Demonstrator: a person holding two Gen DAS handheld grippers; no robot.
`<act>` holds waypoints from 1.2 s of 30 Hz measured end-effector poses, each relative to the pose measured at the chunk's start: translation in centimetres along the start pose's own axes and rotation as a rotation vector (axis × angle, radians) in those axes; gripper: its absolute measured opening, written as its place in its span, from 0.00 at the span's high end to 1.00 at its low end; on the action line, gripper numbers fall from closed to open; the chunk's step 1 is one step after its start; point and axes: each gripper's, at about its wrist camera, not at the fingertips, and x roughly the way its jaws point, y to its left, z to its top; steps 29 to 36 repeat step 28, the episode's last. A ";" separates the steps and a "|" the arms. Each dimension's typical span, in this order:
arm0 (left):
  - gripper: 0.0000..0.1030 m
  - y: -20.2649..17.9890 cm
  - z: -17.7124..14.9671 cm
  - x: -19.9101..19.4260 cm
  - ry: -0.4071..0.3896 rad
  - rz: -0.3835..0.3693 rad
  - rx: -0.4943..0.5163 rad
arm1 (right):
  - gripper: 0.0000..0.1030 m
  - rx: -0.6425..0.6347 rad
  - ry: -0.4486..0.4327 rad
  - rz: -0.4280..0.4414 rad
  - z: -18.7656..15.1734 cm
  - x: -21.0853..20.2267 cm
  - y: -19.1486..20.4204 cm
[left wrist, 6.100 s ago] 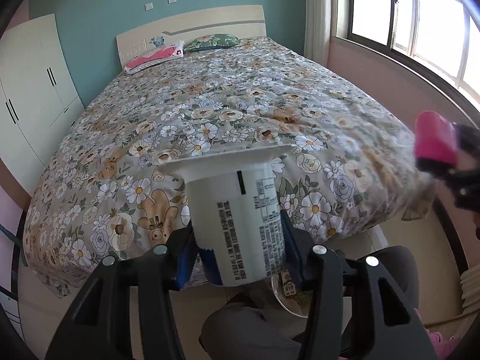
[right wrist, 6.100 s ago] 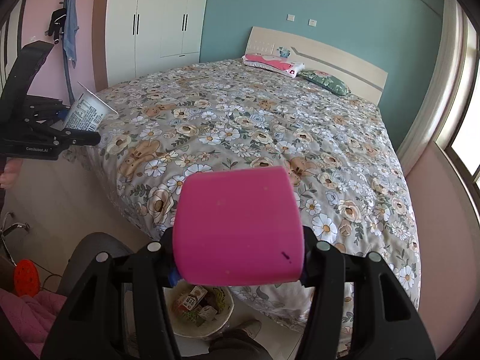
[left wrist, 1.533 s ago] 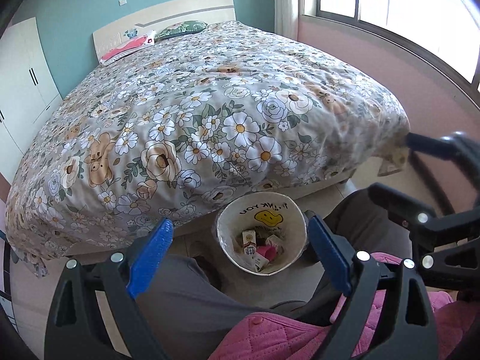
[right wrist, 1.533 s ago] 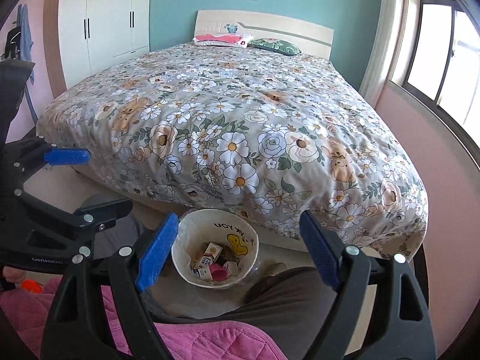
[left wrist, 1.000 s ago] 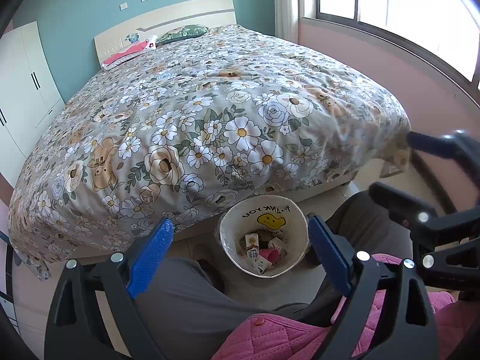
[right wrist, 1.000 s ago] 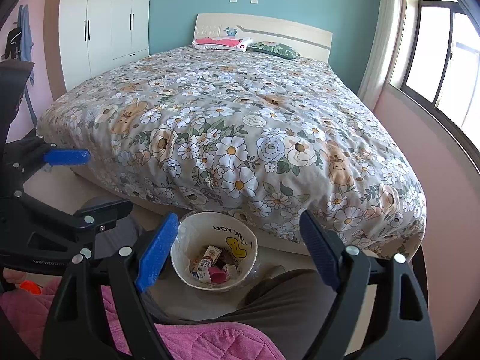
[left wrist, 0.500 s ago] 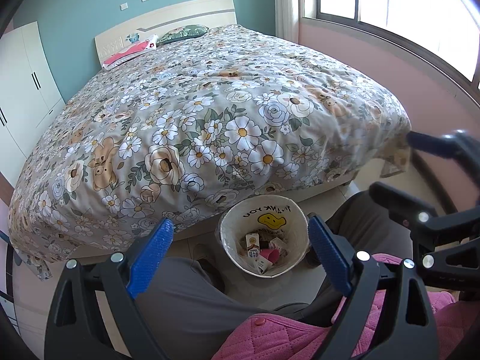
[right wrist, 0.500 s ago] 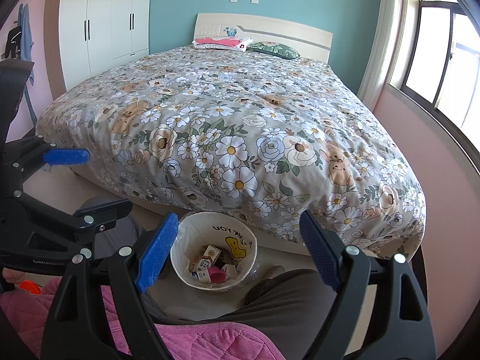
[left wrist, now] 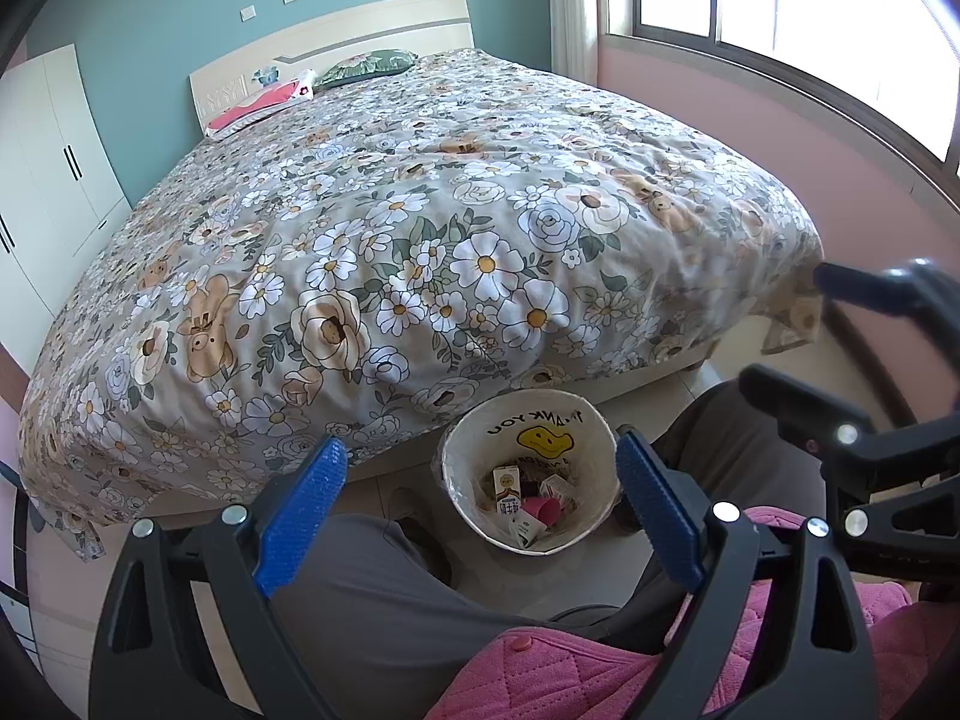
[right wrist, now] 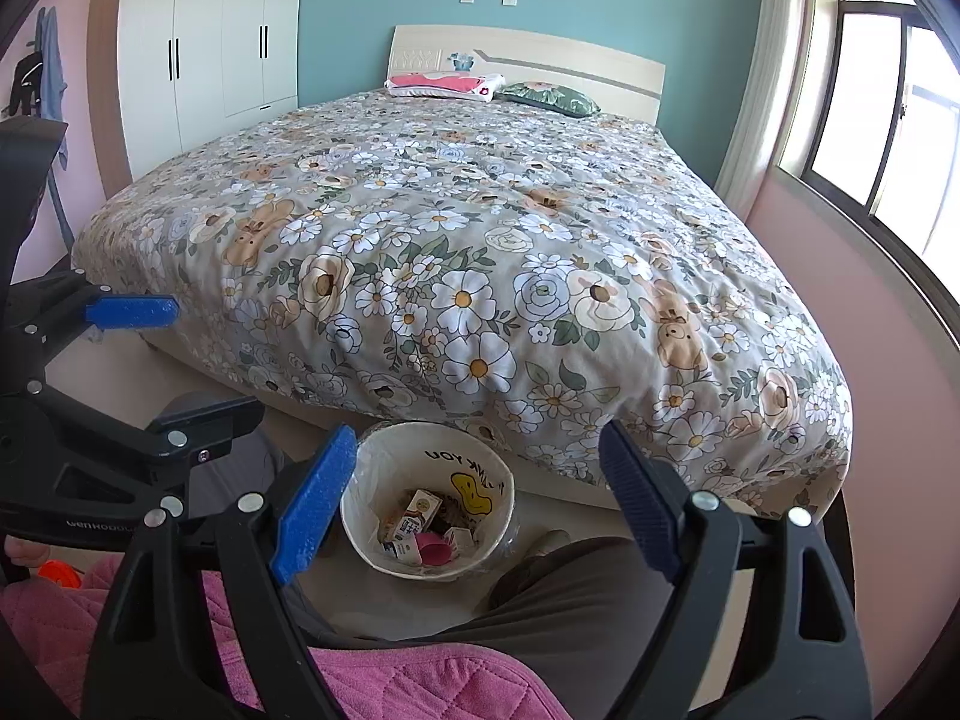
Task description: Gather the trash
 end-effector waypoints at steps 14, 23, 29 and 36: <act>0.10 0.1 0.0 0.0 0.001 0.002 0.002 | 0.20 0.004 0.007 0.005 0.0 0.1 -0.1; 0.10 0.2 0.1 0.0 0.003 -0.005 0.000 | 0.20 0.001 0.001 0.007 0.2 0.2 -0.3; 0.10 0.3 0.2 0.2 0.007 -0.009 -0.002 | 0.20 -0.001 0.002 0.008 0.3 0.1 -0.3; 0.10 0.3 0.2 0.2 0.007 -0.009 -0.002 | 0.20 -0.001 0.002 0.008 0.3 0.1 -0.3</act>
